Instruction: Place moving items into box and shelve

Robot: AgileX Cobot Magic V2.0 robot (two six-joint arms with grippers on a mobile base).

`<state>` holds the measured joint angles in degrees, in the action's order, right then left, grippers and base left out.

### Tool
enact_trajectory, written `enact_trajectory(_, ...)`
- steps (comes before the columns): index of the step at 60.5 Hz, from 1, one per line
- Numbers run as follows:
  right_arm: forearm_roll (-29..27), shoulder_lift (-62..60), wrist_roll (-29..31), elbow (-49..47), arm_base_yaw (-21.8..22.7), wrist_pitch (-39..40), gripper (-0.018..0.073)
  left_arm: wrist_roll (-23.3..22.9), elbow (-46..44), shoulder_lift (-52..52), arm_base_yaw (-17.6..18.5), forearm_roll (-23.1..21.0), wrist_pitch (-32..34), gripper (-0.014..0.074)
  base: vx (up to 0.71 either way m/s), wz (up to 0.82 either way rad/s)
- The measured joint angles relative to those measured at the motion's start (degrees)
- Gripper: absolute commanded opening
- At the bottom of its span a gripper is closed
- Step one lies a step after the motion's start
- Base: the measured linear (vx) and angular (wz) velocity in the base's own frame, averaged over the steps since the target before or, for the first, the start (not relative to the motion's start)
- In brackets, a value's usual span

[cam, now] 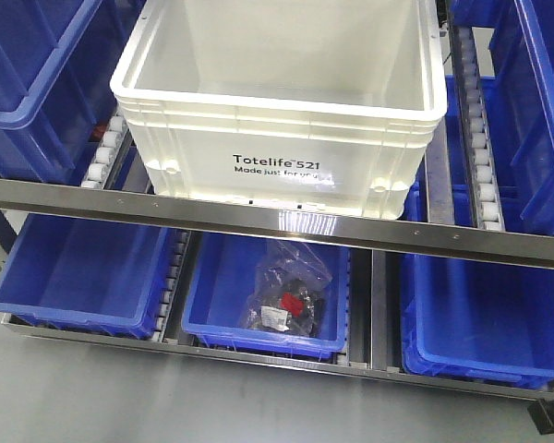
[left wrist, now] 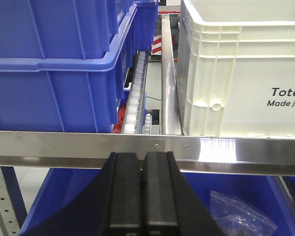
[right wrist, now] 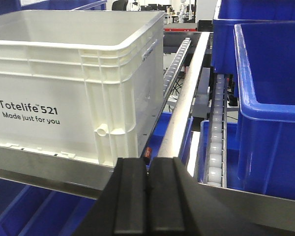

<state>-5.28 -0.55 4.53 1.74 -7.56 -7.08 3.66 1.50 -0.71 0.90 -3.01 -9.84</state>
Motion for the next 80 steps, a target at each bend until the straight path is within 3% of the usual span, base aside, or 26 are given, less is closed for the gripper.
enact_trajectory(22,0.0,0.0,0.0,0.0,0.6,0.0,-0.0008,0.0,0.0,0.0,0.0,0.0,0.0,-0.0006,0.0,0.0)
enact_trajectory(46,0.0,0.0,0.0,0.0,13.2,-0.1,-0.0008,0.0,0.0,0.0,0.0,0.0,0.0,-0.0006,0.0,0.0)
enact_trajectory(80,0.0,0.0,0.0,0.0,13.4,-0.1,-0.0008,0.0,0.0,0.0,0.0,0.0,0.0,-0.0006,0.0,0.0)
